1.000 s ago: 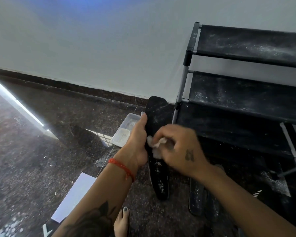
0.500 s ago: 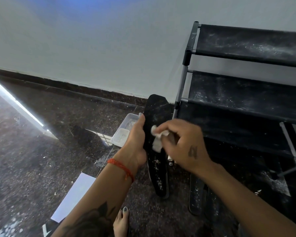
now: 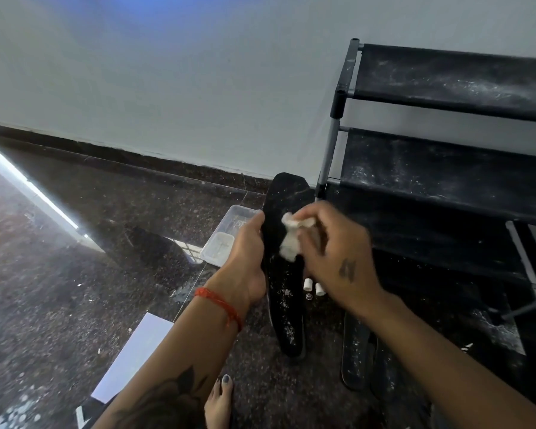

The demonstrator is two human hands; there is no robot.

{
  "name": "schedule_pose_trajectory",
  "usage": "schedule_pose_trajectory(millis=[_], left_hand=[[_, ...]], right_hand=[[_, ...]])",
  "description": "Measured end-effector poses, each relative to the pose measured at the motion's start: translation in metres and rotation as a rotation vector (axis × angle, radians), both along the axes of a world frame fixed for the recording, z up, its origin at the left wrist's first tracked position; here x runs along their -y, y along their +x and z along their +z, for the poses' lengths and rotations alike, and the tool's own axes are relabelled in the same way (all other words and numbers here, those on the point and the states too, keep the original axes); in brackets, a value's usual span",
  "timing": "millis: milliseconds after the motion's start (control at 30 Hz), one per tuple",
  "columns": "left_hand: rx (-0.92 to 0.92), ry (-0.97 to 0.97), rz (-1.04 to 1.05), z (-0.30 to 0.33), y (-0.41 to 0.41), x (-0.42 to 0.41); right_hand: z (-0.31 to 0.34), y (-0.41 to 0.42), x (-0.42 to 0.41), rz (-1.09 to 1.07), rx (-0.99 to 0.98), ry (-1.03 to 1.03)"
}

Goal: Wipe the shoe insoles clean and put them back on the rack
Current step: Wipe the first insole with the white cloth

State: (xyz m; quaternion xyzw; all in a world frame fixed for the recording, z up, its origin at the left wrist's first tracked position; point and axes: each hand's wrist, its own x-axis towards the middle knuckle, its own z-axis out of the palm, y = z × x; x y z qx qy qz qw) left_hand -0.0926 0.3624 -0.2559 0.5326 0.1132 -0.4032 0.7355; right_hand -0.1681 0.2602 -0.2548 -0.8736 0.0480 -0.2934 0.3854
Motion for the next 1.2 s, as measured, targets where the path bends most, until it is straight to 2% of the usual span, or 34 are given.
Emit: schedule_pose_trajectory(millis=[100,167,233,333,433,533,633,733,833,933,1033,1200], left_hand=[[0.026,0.047,0.048,-0.005,0.000,0.002],[0.055,0.023,0.034,-0.007,-0.001,0.002],[0.071,-0.024,-0.018,-0.004,-0.004,0.003],[0.077,-0.026,-0.066,-0.003,-0.005,0.002],[0.034,-0.010,-0.054,0.001,-0.004,0.002],[0.066,0.030,-0.027,-0.002,-0.004,0.003],[0.063,0.046,-0.050,-0.001,-0.006,0.003],[0.038,0.014,-0.089,0.001,-0.007,0.004],[0.045,0.009,-0.086,0.006,-0.008,0.002],[0.084,0.013,-0.084,0.004,-0.007,0.003],[0.095,-0.005,-0.075,0.001,-0.010,0.006],[0.024,-0.002,-0.118,0.005,-0.011,0.006]], right_hand=[[-0.009,-0.003,-0.020,0.142,-0.031,-0.238],[-0.012,0.001,-0.012,0.134,-0.057,-0.340],[-0.013,0.005,0.003,0.051,-0.080,-0.324],[-0.011,0.008,0.020,-0.117,-0.086,-0.180],[-0.006,0.008,0.010,-0.086,0.010,-0.032],[-0.008,0.005,-0.009,0.068,0.001,-0.140],[-0.014,0.008,-0.002,0.068,-0.031,-0.258],[-0.014,0.012,0.021,-0.063,-0.087,-0.230],[-0.008,0.013,0.031,-0.172,-0.041,-0.149],[-0.005,0.011,0.012,-0.035,0.053,-0.124],[-0.012,0.011,-0.004,0.084,0.028,-0.188],[-0.013,0.015,0.018,-0.056,-0.097,-0.262]])
